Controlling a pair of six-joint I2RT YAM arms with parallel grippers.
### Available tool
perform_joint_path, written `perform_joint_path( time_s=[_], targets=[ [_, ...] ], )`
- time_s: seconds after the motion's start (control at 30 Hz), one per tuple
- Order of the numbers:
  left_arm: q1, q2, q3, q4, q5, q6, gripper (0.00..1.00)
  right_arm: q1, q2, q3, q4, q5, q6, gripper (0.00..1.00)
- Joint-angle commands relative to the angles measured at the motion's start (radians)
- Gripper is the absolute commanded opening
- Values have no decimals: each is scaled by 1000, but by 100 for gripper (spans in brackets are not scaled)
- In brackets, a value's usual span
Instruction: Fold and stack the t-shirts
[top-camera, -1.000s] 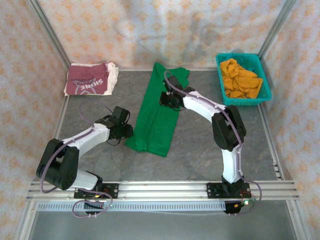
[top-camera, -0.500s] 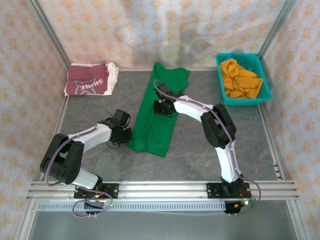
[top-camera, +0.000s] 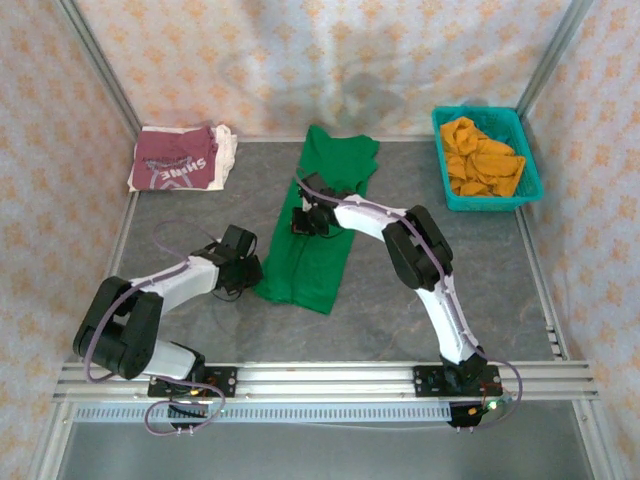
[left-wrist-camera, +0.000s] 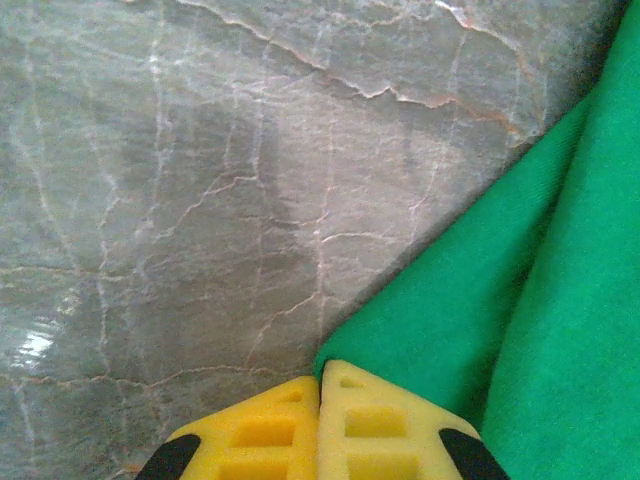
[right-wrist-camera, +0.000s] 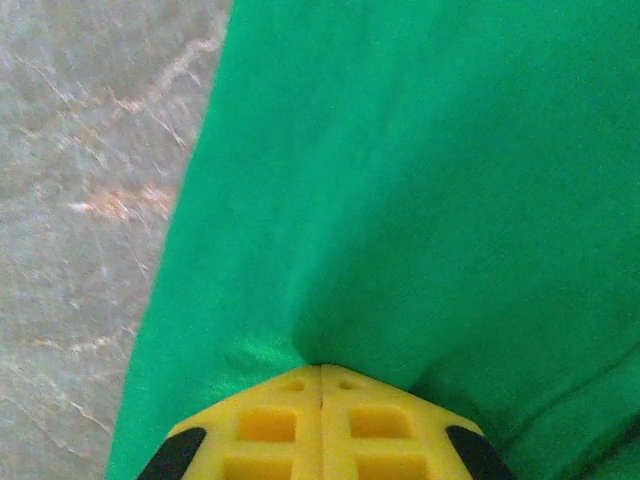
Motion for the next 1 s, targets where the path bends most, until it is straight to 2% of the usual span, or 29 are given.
perform_joint_path(
  time_s=[0.0,0.27,0.43,0.5,0.57,0.63,0.7,0.8,0.87,0.97],
  targets=[
    [1,-42,-70,-50,-20,-89,0,-29,65,31,-117,121,47,0],
    [3,-74,-177,-10,12,-189,0,-52,63,-4,-128,155,55,0],
    [0,-57,-131,-38,8,-124,0,-49,62,19,-103,74,27,2],
    [0,-78,-92,-84,-21,-99,7,-47,45,22,-96,42,20,8],
    [-2,-130,-70,-111,-54,-99,25,-47,5,7,-91,35,20,12],
    [-2,-189,-50,-147,-102,-102,34,-49,-45,-16,-83,36,23,17],
    [-2,-253,-16,-201,-171,-96,37,-50,-101,-49,-70,42,30,19],
    [-2,-303,38,-167,-224,-16,44,-65,-185,-126,-33,69,76,20],
    [-2,-247,113,-147,-218,67,45,-93,-224,-192,11,83,134,19],
    [-13,-73,269,-144,-142,181,43,-140,-260,-252,9,130,176,20]
  ],
)
